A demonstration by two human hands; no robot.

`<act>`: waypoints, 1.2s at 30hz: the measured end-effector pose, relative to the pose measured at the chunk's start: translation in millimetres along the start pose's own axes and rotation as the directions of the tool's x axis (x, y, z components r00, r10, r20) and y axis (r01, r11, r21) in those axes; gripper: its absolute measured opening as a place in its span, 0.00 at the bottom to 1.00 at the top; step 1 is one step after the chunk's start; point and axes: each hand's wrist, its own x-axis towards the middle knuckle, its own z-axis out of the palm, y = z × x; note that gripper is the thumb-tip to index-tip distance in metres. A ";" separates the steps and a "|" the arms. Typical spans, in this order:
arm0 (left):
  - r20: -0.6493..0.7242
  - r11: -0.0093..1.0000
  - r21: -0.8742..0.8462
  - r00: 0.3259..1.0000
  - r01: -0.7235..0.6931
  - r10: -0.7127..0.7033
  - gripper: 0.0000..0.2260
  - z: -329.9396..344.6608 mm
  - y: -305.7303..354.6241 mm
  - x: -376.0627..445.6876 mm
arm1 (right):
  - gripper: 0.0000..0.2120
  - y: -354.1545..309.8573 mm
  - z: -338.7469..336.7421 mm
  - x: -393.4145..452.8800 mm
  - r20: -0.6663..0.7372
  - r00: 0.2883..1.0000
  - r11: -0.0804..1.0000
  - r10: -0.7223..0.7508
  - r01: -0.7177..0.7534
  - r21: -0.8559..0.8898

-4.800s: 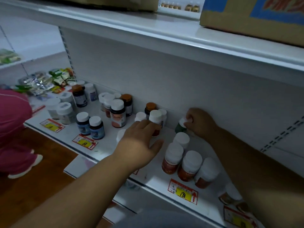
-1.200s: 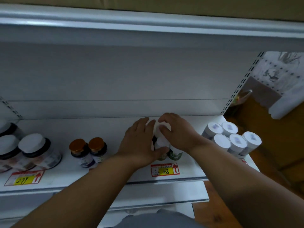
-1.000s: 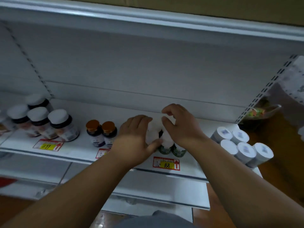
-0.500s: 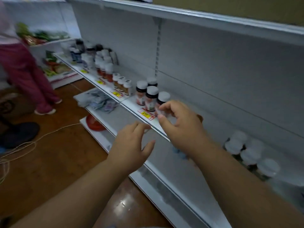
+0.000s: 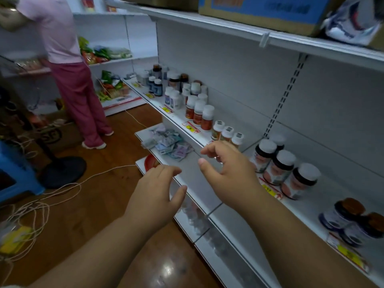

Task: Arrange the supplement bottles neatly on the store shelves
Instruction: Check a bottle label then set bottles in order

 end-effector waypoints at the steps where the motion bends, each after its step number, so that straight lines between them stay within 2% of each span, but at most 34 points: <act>1: 0.004 1.000 -0.017 1.000 0.001 -0.001 0.18 2.4 -8.3 9.8 | 0.04 3.2 6.0 9.7 0.005 1.000 1.000 0.004 -0.004 -0.011; 5: 0.005 0.995 -0.095 1.000 0.031 -0.030 0.18 20.0 -37.1 58.2 | 0.05 28.6 25.6 57.6 -0.012 1.000 0.999 0.027 -0.027 -0.037; 8: 0.001 0.997 -0.068 1.000 0.027 -0.027 0.19 25.7 -63.2 105.9 | 0.06 47.9 46.4 107.9 -0.028 0.999 0.999 0.016 -0.017 -0.035; 13: -0.039 0.998 0.019 0.997 0.062 -0.061 0.18 11.7 -113.3 178.8 | 0.05 53.8 91.6 202.6 0.055 0.998 0.998 -0.017 0.014 0.059; 18: -0.039 0.996 -0.035 0.996 0.078 -0.079 0.19 5.3 -168.7 232.4 | 0.05 56.9 136.8 278.2 0.069 0.996 0.995 -0.049 0.043 0.088; 22: -0.025 0.997 -0.069 0.999 0.035 -0.037 0.18 5.5 -223.0 281.2 | 0.05 65.9 179.9 331.9 0.060 0.998 0.999 -0.017 0.015 0.039; 26: 0.037 0.993 -0.090 0.996 -0.078 0.082 0.17 0.2 -275.5 346.1 | 0.06 72.8 201.2 382.0 0.021 0.994 0.994 0.107 -0.106 -0.035; 30: 0.076 0.972 -0.183 0.983 -0.148 0.164 0.18 5.1 -296.7 403.1 | 0.09 88.4 193.1 418.0 -0.034 0.941 0.933 0.336 -0.337 -0.123; 36: 0.141 0.937 -0.277 0.956 -0.211 0.257 0.17 34.3 -303.9 454.3 | 0.09 117.4 179.6 452.0 -0.143 0.921 0.879 0.362 -0.388 -0.277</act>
